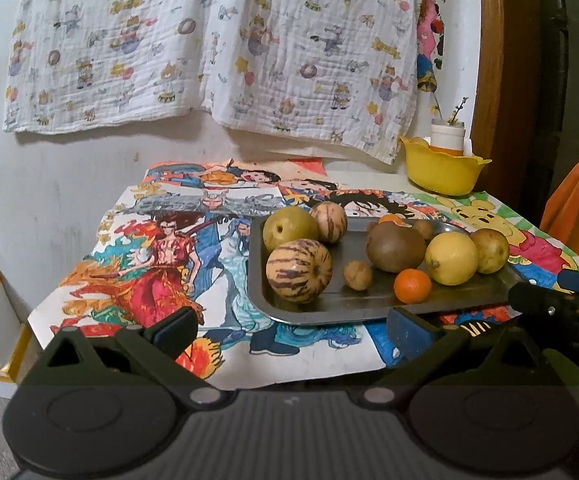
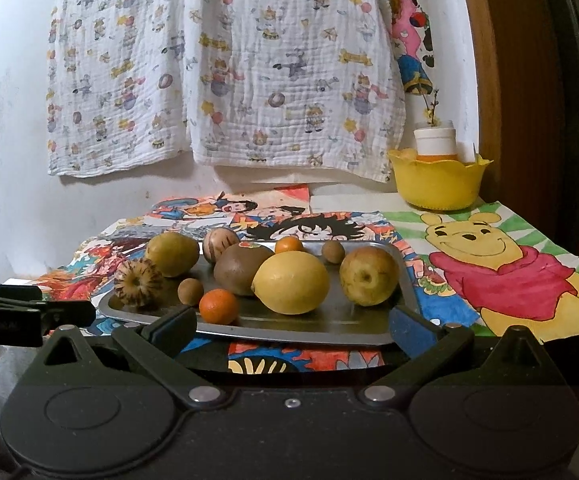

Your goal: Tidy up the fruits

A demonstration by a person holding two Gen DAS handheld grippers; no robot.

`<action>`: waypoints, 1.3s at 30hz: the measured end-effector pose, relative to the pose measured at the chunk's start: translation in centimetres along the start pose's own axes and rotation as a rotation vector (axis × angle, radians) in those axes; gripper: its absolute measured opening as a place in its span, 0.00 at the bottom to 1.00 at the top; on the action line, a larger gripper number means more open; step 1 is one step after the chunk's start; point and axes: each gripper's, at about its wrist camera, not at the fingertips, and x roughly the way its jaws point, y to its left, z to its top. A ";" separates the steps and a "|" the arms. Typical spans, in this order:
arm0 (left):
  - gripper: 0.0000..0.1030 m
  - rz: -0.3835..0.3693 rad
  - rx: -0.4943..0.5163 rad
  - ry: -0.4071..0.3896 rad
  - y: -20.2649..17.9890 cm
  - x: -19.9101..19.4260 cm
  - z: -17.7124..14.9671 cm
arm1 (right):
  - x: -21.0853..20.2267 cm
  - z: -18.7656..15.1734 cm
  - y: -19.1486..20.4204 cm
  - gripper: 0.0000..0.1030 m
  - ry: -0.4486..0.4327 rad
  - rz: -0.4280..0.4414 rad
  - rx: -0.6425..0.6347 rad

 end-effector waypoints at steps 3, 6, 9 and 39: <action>1.00 -0.003 0.000 0.005 0.0 0.0 -0.1 | 0.0 -0.1 0.0 0.99 0.001 -0.001 -0.001; 1.00 -0.003 0.005 0.010 -0.1 0.1 -0.1 | 0.0 0.0 0.1 0.99 0.002 -0.002 0.000; 1.00 -0.001 0.009 0.015 -0.2 0.1 -0.2 | 0.1 -0.1 0.1 0.99 0.006 -0.001 0.000; 1.00 0.001 0.010 0.031 -0.4 0.2 -0.4 | 0.3 -0.5 0.0 0.99 0.023 0.004 0.000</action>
